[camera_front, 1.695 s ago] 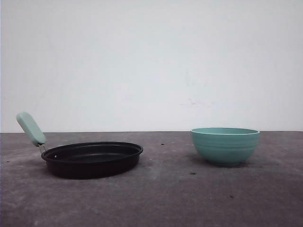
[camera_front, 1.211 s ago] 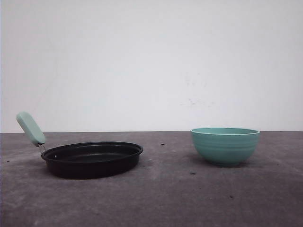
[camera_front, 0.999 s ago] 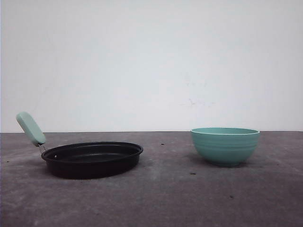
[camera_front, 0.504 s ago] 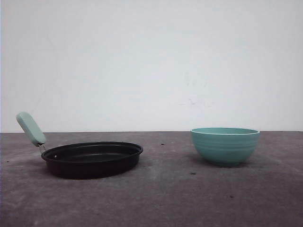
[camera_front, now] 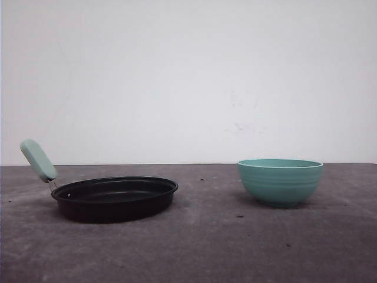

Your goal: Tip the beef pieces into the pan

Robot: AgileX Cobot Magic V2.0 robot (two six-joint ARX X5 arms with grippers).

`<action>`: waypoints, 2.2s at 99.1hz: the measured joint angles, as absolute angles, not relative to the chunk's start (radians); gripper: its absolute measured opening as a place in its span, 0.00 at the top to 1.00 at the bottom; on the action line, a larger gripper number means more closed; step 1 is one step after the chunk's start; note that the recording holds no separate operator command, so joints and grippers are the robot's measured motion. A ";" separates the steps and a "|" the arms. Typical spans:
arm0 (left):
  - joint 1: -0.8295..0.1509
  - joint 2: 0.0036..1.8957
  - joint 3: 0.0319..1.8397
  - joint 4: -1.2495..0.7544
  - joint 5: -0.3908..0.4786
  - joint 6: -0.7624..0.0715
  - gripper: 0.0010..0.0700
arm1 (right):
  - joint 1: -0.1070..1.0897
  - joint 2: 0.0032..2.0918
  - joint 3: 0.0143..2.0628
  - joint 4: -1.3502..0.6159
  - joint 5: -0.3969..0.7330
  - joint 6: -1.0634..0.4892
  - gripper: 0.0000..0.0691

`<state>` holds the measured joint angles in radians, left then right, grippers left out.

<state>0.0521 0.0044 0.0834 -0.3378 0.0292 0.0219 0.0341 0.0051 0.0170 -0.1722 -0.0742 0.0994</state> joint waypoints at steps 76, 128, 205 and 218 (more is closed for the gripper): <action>0.051 0.016 0.118 -0.307 0.216 -0.592 0.98 | 0.034 0.005 0.030 0.168 -0.079 0.341 0.99; 0.047 0.570 0.812 -0.314 0.284 -0.468 0.98 | 0.034 0.271 0.675 -0.180 -0.185 0.233 0.99; -0.078 0.835 1.076 -0.502 0.368 -0.419 0.04 | 0.034 0.575 0.974 -0.591 -0.314 0.205 0.01; -0.079 0.879 0.913 -0.411 0.364 -0.496 0.03 | 0.034 0.614 0.974 -0.687 -0.315 0.205 0.01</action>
